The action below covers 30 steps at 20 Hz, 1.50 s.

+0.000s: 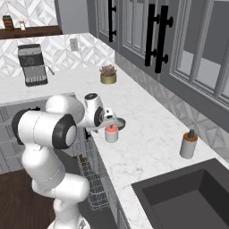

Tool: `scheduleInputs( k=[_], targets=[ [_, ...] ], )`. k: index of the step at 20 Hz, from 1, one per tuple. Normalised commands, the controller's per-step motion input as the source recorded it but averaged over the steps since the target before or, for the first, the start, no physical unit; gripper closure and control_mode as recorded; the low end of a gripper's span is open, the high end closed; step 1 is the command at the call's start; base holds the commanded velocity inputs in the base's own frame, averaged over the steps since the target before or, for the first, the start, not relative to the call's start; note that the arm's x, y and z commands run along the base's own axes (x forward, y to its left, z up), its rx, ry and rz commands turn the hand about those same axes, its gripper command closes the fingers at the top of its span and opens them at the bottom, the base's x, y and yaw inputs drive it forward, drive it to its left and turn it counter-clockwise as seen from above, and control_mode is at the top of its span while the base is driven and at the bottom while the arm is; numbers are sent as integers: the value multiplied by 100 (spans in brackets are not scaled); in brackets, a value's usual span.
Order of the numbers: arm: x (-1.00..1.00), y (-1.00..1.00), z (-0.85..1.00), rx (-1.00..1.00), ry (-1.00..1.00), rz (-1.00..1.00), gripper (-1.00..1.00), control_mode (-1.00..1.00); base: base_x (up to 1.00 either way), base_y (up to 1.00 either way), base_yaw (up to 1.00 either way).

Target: Pick up the cup and bowl from the counter, place them in the dishwasher, and close the dishwasher door.

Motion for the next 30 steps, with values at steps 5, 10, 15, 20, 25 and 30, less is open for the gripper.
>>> scheduleInputs(
  k=[5,10,15,20,25,30],
  targets=[
    [11,-9,-21,0,0,0,-100,-100,0,0,0],
    [1,-1,-23,0,0,0,100,-100,0,0,0],
    [-9,0,-6,0,0,0,100,-100,0,0,0],
    [-43,13,0,0,0,0,100,-100,0,0,0],
    [-78,51,10,0,-3,0,100,-100,0,0,0],
    [-73,92,10,-5,0,0,100,-100,0,0,0]
  ],
)
